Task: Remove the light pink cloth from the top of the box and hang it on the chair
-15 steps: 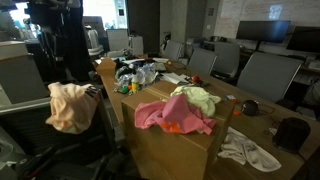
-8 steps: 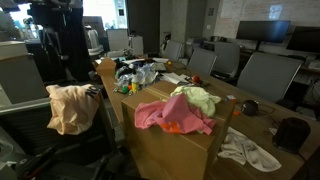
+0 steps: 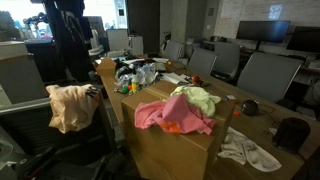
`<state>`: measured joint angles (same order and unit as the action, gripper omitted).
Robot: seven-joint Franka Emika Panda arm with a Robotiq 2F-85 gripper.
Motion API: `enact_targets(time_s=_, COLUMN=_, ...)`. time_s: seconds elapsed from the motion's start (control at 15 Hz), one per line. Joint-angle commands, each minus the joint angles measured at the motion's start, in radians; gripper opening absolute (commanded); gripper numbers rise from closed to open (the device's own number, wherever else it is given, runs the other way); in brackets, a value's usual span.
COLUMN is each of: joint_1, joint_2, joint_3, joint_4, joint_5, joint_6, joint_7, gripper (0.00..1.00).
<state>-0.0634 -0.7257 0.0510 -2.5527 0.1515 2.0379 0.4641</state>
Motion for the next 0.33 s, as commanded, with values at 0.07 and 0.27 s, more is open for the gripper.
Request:
enact_targets(time_s=0.07, joint_1=-0.084, joint_2=-0.022, joint_3=-0.069, joint_4=-0.03, joint_5=0.076, joint_6=0.11, joint_7=0.018, gripper=1.0)
enact_targets(time_s=0.27, joint_1=-0.106, joint_2=-0.002, joint_3=-0.073, joint_4=-0.027, joint_5=0.087, joint_6=0.096, joint_7=-0.003, gripper=1.0)
